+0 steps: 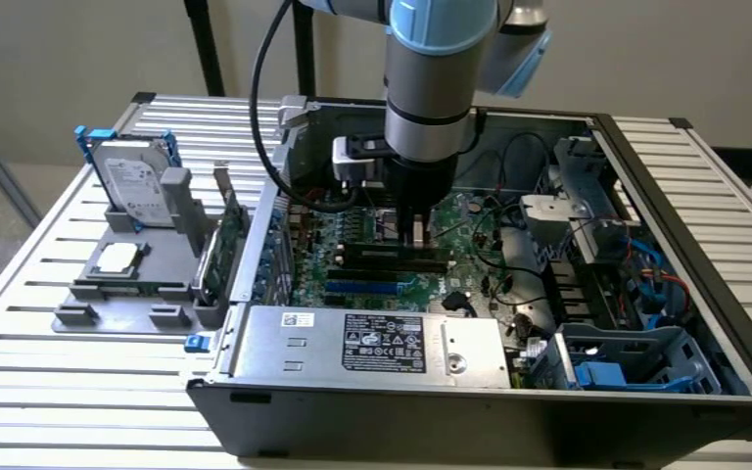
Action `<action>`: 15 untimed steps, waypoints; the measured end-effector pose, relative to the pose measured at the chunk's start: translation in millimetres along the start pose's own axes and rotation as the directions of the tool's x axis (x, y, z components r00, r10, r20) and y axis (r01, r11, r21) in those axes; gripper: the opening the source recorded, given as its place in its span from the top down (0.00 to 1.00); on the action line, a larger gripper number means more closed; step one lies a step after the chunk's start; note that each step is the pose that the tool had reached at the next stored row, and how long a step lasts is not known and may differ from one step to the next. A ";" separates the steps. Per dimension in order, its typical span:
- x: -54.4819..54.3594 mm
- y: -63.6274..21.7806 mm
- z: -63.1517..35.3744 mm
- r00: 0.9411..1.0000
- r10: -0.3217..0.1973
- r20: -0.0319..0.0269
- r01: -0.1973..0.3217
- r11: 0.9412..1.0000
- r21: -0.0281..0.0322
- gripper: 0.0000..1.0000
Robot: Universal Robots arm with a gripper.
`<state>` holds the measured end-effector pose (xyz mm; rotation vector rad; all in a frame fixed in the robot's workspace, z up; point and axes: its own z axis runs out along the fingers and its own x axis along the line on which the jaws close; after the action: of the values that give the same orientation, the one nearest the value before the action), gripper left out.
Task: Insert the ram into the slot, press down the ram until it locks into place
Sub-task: 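Insert the ram into the slot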
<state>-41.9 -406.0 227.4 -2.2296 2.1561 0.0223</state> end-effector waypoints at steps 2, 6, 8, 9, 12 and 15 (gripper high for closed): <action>-0.1 0.1 0.1 1.000 0.000 0.000 0.000 1.000 0.000 0.86; -0.2 0.3 0.9 1.000 0.001 -0.001 -0.001 1.000 0.002 0.86; -0.2 0.4 1.6 1.000 0.001 -0.001 -0.001 1.000 0.003 0.86; -0.2 0.5 2.0 1.000 0.001 -0.001 -0.001 1.000 0.004 0.86; -0.1 1.2 2.7 1.000 0.001 -0.002 -0.001 1.000 0.007 0.86; -0.2 2.7 3.3 1.000 0.000 -0.002 0.000 1.000 0.008 0.86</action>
<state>-44.6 -405.7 224.1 -2.2258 2.1538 0.0105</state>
